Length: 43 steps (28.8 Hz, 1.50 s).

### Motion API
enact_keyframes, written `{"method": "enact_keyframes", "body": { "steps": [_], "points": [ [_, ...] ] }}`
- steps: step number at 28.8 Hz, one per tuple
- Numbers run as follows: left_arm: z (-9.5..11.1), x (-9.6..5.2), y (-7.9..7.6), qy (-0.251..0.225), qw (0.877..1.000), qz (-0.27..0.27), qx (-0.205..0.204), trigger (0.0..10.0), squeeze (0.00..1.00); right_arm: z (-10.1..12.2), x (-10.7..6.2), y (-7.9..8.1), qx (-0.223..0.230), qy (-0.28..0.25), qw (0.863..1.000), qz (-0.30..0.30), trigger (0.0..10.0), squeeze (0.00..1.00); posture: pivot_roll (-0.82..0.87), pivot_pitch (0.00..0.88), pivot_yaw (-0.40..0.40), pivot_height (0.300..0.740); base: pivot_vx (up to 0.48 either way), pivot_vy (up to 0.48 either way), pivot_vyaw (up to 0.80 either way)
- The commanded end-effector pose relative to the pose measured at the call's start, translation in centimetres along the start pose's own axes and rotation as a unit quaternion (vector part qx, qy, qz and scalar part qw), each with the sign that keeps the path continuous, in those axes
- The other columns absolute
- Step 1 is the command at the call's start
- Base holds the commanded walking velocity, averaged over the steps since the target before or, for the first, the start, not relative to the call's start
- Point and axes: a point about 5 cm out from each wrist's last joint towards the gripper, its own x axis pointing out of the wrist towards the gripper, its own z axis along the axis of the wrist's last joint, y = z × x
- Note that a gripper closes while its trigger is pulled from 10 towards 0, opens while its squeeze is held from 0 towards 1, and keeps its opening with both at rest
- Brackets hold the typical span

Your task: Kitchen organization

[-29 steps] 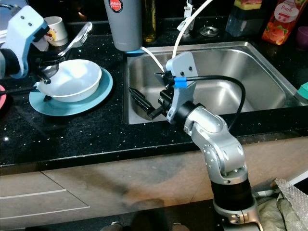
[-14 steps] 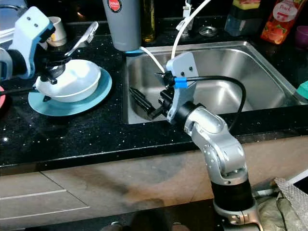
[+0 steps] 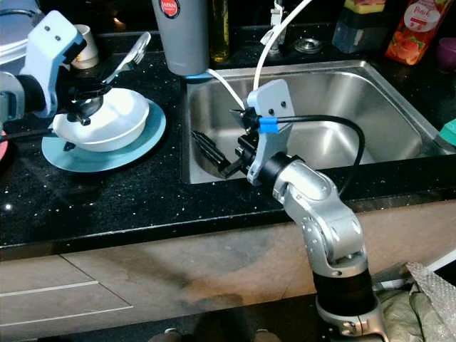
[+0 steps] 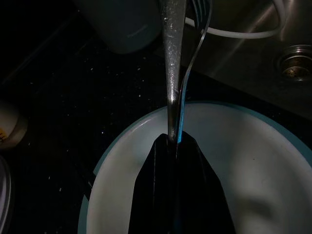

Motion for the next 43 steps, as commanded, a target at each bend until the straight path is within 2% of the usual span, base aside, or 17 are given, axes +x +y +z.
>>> {"method": "enact_keyframes", "body": {
  "steps": [1, 2, 3, 10, 11, 14, 15, 17, 18, 34, 35, 36, 38, 40, 43],
  "points": [
    [-0.5, -0.2, 0.3, 0.001, 1.000, 0.011, -0.013, 10.0, 0.41, 0.2, -0.1, 0.3, 0.003, -0.004, 1.000, 0.008, 10.0, 0.00, 0.00, 0.112, 0.009, 0.740, 0.000, 0.000, 0.00],
    [-0.6, -0.2, 0.3, 0.003, 1.000, 0.014, -0.011, 10.0, 0.24, 0.2, -0.1, 0.3, 0.003, -0.004, 1.000, 0.008, 10.0, 0.00, 0.00, 0.112, 0.009, 0.740, 0.000, 0.000, 0.00],
    [-0.6, -0.2, 0.3, 0.005, 1.000, 0.015, -0.009, 10.0, 0.00, 0.2, -0.1, 0.3, 0.003, -0.004, 1.000, 0.008, 10.0, 0.00, 0.00, 0.112, 0.009, 0.740, 0.000, 0.000, 0.00],
    [-0.6, -0.3, 0.3, 0.005, 1.000, 0.007, -0.017, 10.0, 0.00, 0.2, -0.2, 0.3, 0.002, -0.003, 1.000, 0.008, 10.0, 0.00, 0.00, 0.112, 0.007, 0.740, 0.000, 0.000, 0.00],
    [-0.6, -0.3, 0.3, 0.005, 1.000, 0.006, -0.021, 10.0, 1.00, 0.2, -0.1, 0.3, 0.002, -0.003, 1.000, 0.009, 10.0, 0.00, 0.00, 0.111, 0.007, 0.740, 0.000, 0.000, 0.00],
    [-0.6, -0.4, 0.4, 0.011, 1.000, 0.017, -0.011, 10.0, 1.00, 0.2, -0.1, 0.3, 0.001, -0.003, 1.000, 0.009, 10.0, 0.00, 0.00, 0.111, 0.006, 0.740, 0.000, 0.000, 0.00],
    [-0.7, -0.4, 0.4, 0.013, 1.000, 0.017, -0.010, 10.0, 0.21, 0.2, -0.1, 0.3, 0.001, -0.003, 1.000, 0.009, 10.0, 0.00, 0.00, 0.111, 0.006, 0.740, 0.000, 0.000, 0.00],
    [-0.7, -0.4, 0.4, 0.013, 1.000, 0.017, -0.010, 10.0, 0.21, 0.2, -0.1, 0.3, 0.001, -0.003, 1.000, 0.009, 10.0, 0.00, 0.00, 0.111, 0.006, 0.740, 0.000, 0.000, 0.00],
    [-0.7, -0.4, 0.4, 0.014, 1.000, 0.016, -0.010, 10.0, 0.00, 0.2, -0.1, 0.3, 0.001, -0.003, 1.000, 0.009, 10.0, 0.00, 0.00, 0.111, 0.006, 0.740, 0.000, 0.000, 0.00],
    [-0.6, 0.2, 0.2, 0.005, 1.000, 0.010, -0.010, 10.0, 0.00, 0.2, -0.1, 0.2, 0.002, -0.003, 1.000, 0.007, 10.0, 0.00, 0.00, 0.116, 0.007, 0.740, 0.000, 0.000, 0.00],
    [-0.8, 0.6, -0.1, 0.008, 1.000, -0.002, -0.014, 10.0, 0.36, 0.2, -0.1, 0.2, 0.002, -0.003, 1.000, 0.007, 10.0, 0.00, 0.00, 0.117, 0.007, 0.740, 0.000, 0.000, 0.00],
    [-1.1, 0.9, -0.4, 0.011, 1.000, -0.011, -0.023, 10.0, 1.00, 0.2, -0.2, 0.2, 0.001, -0.002, 1.000, 0.007, 10.0, 0.00, -0.01, 0.116, 0.008, 0.740, 0.000, 0.000, 0.00],
    [-1.5, 1.5, -0.8, 0.018, 0.999, -0.018, -0.029, 10.0, 1.00, 0.2, -0.2, 0.2, 0.001, -0.001, 1.000, 0.008, 10.0, 0.00, -0.01, 0.115, 0.008, 0.740, 0.000, 0.000, 0.00],
    [-1.8, 1.8, -1.0, 0.028, 0.999, -0.021, -0.030, 10.0, 0.00, 0.2, -0.3, 0.2, 0.000, 0.000, 1.000, 0.008, 10.0, 0.00, -0.01, 0.115, 0.009, 0.740, 0.000, 0.000, 0.00],
    [-2.5, 2.2, -1.7, 0.051, 0.997, -0.047, -0.042, 10.0, 0.00, 0.2, -0.4, 0.2, -0.001, 0.002, 1.000, 0.009, 10.0, 0.00, -0.02, 0.115, 0.010, 0.740, 0.000, 0.000, 0.00]
  ]
}}
